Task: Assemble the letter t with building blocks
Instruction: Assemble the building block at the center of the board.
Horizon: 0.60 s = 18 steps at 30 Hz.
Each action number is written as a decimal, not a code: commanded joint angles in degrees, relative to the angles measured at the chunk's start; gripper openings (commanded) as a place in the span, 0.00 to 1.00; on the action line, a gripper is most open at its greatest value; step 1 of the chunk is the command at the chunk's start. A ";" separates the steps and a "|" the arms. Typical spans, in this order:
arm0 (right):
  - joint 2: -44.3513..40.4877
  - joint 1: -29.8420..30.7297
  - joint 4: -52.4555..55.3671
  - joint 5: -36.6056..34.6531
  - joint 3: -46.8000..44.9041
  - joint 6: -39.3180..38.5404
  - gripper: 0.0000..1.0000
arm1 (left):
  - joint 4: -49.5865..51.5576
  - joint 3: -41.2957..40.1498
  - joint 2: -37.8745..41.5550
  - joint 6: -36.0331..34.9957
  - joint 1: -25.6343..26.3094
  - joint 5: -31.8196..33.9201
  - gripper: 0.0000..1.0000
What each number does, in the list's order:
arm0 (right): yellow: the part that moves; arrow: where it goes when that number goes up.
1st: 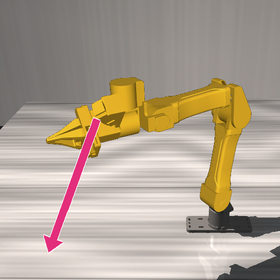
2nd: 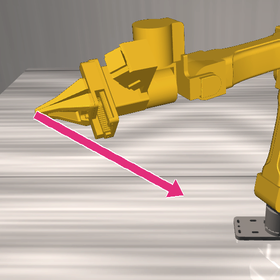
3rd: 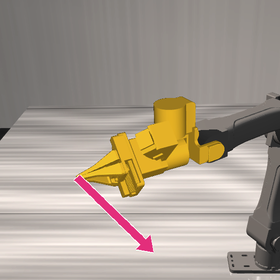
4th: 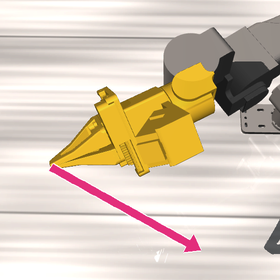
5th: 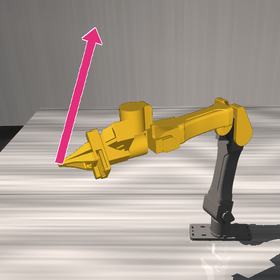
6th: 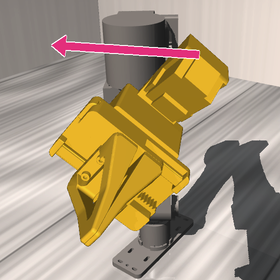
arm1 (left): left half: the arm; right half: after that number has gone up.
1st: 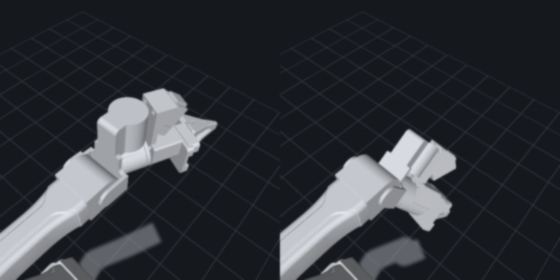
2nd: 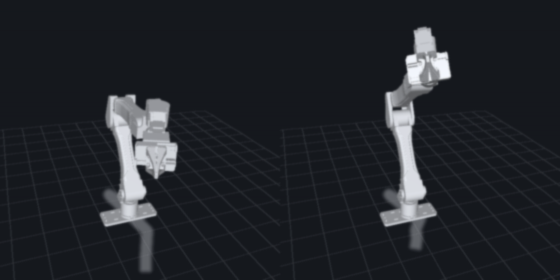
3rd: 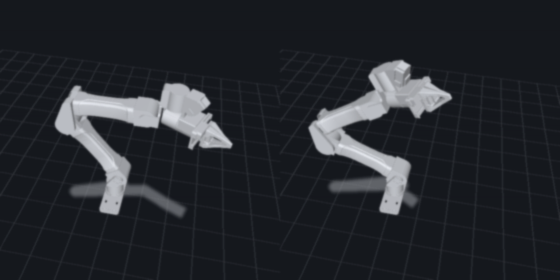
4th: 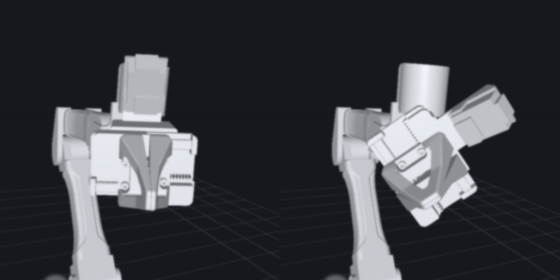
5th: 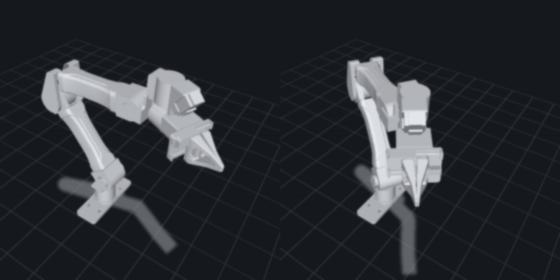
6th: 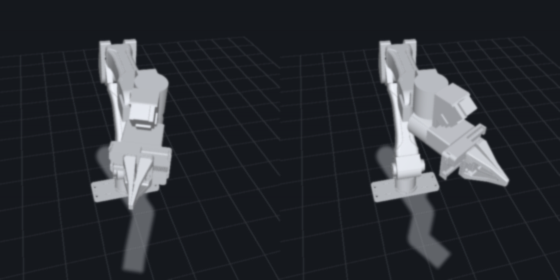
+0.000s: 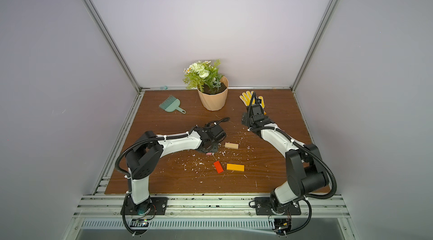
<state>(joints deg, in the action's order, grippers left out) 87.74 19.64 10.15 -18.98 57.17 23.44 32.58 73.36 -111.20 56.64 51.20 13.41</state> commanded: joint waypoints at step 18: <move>-1.43 -0.04 -1.09 0.59 -0.38 0.40 0.99 | 2.13 1.56 -3.80 -1.27 -1.83 1.97 0.26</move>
<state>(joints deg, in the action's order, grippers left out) 87.74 19.64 10.13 -18.98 57.17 23.44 32.67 74.70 -112.25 55.27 50.11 14.22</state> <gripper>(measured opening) 0.990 0.327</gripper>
